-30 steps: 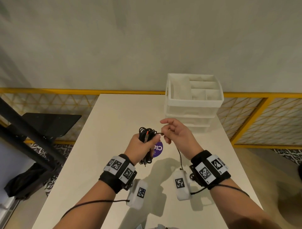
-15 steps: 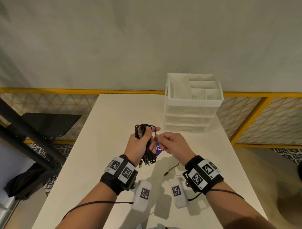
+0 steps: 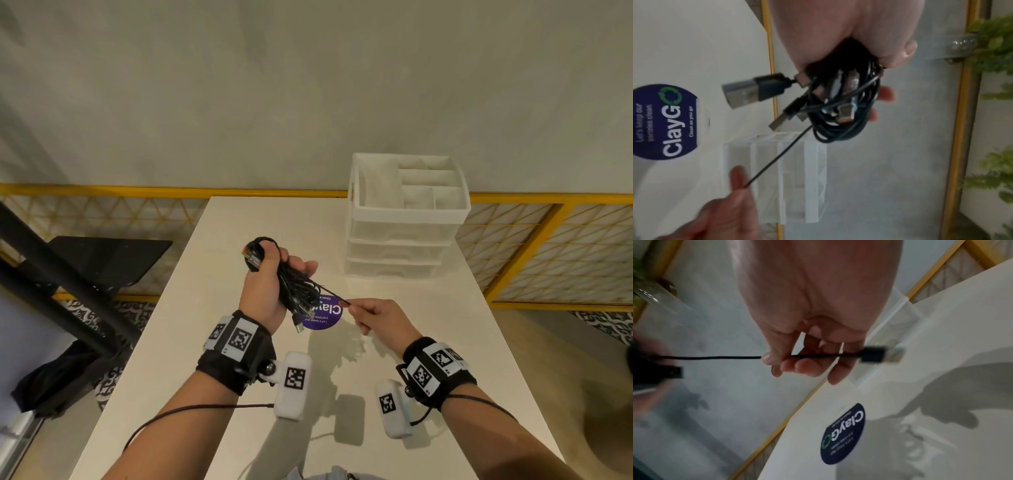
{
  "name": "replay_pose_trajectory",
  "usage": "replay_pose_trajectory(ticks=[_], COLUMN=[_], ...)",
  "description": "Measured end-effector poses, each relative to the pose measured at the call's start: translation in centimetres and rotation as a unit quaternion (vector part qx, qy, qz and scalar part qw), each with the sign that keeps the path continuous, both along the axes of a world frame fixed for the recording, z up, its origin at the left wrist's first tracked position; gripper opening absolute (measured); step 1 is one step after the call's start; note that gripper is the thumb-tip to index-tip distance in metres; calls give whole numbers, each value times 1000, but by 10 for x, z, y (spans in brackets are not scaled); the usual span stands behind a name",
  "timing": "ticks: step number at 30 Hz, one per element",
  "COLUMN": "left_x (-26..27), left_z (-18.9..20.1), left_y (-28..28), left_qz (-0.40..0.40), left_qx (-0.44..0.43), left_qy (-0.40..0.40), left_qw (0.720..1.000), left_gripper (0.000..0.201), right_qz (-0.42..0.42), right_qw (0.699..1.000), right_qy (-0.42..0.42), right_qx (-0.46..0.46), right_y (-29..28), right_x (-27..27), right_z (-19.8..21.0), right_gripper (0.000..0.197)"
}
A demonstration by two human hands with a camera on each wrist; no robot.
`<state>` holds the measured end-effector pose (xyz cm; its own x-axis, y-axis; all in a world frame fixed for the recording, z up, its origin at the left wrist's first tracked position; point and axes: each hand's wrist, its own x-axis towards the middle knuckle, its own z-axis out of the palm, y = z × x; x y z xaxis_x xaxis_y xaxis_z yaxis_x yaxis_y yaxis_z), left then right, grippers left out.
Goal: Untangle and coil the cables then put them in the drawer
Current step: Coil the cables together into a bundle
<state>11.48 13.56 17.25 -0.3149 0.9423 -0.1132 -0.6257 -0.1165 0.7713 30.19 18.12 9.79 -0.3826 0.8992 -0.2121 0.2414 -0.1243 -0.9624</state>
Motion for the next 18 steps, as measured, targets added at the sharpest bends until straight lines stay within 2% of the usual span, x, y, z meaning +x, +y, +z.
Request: replay_pose_trajectory(ticks=[3, 5, 7, 9, 11, 14, 18], left_x=[-7, -12, -13, -14, -13, -7, 0], left_z=[8, 10, 8, 3, -3, -16, -34], left_y=[3, 4, 3, 1, 0, -2, -8], left_qz=[42, 84, 123, 139, 126, 64, -47], left_qx=[-8, -18, -42, -88, -113, -106, -94], left_qy=[-6, 46, 158, 296, 364, 384, 387], left_qw=[999, 995, 979, 941, 916, 915, 916], left_gripper=[38, 38, 39, 38, 31, 21, 31], right_qz=[14, 61, 137, 205, 236, 216, 157], right_qw=[999, 995, 982, 964, 959, 970, 981], right_qy=[-32, -72, -131, -162, -147, -83, -41], right_qx=[-10, -6, 23, 52, 62, 74, 104], right_y=[-2, -6, -10, -14, -16, -15, -11], right_x=[5, 4, -1, -9, -17, -27, -36], right_z=[-11, -11, -3, 10, 26, 55, 76], right_gripper=[22, 20, 21, 21, 20, 14, 13])
